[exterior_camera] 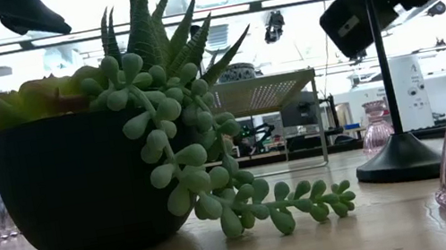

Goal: Pick & Place candle stick holders
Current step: Put the right black candle holder on the shelf aligned with the other black candle holder

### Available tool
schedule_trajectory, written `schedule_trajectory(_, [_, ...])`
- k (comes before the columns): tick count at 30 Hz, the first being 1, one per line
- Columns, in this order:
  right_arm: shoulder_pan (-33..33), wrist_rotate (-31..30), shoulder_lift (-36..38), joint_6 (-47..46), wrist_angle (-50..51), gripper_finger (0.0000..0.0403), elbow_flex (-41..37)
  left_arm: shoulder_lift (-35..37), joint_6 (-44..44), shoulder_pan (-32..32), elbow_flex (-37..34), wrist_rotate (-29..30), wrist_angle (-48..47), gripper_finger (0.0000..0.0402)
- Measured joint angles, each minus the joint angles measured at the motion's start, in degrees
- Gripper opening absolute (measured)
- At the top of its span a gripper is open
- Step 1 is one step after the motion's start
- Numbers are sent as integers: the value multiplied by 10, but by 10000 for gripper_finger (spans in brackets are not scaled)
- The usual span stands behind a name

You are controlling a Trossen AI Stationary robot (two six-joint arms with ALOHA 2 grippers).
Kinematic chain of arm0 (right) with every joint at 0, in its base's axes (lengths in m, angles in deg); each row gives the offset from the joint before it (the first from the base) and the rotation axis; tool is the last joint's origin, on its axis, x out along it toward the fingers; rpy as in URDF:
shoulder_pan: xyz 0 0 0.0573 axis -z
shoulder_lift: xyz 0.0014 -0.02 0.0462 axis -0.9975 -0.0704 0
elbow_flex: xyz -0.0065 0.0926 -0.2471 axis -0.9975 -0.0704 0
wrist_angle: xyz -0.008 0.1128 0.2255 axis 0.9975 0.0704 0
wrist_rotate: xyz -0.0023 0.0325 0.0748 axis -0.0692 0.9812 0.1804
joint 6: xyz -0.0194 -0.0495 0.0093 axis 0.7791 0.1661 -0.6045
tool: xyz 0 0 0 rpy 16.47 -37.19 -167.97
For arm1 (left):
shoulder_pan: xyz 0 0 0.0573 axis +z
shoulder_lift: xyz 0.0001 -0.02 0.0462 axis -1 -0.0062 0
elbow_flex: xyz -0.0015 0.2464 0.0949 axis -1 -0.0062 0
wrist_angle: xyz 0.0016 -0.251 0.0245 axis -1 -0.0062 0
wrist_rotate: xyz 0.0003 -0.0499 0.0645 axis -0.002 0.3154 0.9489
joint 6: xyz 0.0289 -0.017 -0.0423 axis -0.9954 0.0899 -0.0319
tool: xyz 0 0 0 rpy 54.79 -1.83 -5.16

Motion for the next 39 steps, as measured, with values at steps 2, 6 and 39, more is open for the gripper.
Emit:
schedule_trajectory(2, [0, 0, -6, 0, -1, 116, 8, 0, 0, 0, 0, 0, 0, 184])
schedule_trajectory(6, [0, 0, -16, 0, -1, 75, 27, 0, 0, 0, 0, 0, 0, 184])
schedule_trajectory(39, [48, -96, -207, -25, 320, 10, 585, -2, 0, 0, 0, 0, 1, 184])
